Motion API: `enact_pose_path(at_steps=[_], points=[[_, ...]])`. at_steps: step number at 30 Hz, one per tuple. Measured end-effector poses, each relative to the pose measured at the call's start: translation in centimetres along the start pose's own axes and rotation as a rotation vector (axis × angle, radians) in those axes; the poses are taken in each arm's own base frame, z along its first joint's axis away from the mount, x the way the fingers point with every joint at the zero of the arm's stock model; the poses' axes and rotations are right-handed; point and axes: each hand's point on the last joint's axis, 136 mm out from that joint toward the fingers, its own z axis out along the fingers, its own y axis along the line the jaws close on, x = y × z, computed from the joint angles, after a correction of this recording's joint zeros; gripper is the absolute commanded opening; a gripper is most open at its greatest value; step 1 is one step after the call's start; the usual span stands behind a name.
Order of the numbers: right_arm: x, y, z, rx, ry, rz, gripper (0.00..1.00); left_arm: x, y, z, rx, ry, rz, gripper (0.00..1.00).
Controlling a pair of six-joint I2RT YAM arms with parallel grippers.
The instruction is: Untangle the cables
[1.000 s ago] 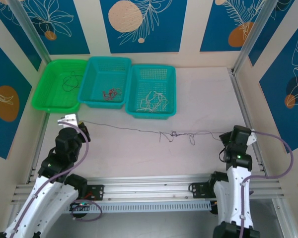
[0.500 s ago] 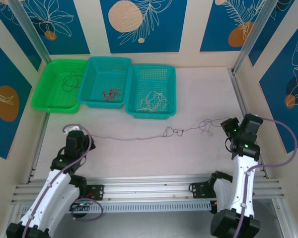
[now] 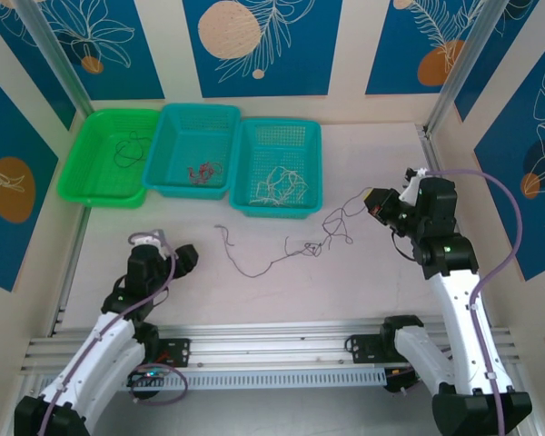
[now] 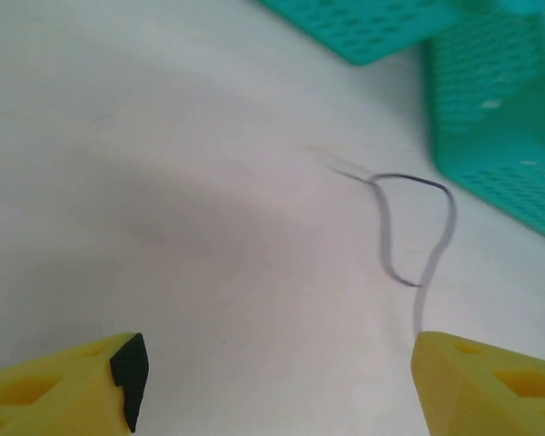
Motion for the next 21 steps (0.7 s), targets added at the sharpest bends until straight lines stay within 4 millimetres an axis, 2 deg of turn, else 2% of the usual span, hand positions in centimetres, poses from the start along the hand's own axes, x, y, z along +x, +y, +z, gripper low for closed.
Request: enact_pose_path(at_steps=[2,5,7,9,13,16,19,21], points=[[-0.1,1.7,-0.3,-0.036,0.010,-0.021,0.00,-0.3,-3.1,0.0,0.114,-0.008,0.090,0.80],[-0.8,4.5,-1.2,-0.092,0.007,-0.036,0.00,0.6,-8.8,-0.2,0.315,0.009,0.276,0.82],[-1.7,6.4,-2.0,-0.127,-0.011,-0.034,0.00,1.9,-12.6,-0.6,0.456,0.028,0.399,0.84],[-2.6,7.9,-2.8,-0.153,-0.034,-0.025,0.00,3.6,-15.2,-0.8,0.567,0.052,0.497,0.87],[-3.6,10.3,-4.1,-0.201,-0.062,0.000,0.00,7.5,-18.4,-0.7,0.717,0.128,0.670,0.94],[-3.6,11.3,-4.3,-0.219,-0.057,0.018,0.00,9.4,-21.3,-0.5,0.821,0.157,0.776,0.98],[-3.7,12.1,-4.4,-0.228,-0.057,0.037,0.00,10.4,-24.2,-0.3,0.913,0.136,0.832,1.00],[-3.9,12.4,-4.5,-0.231,-0.065,0.048,0.00,10.8,-25.2,-0.2,0.945,0.123,0.847,1.00]])
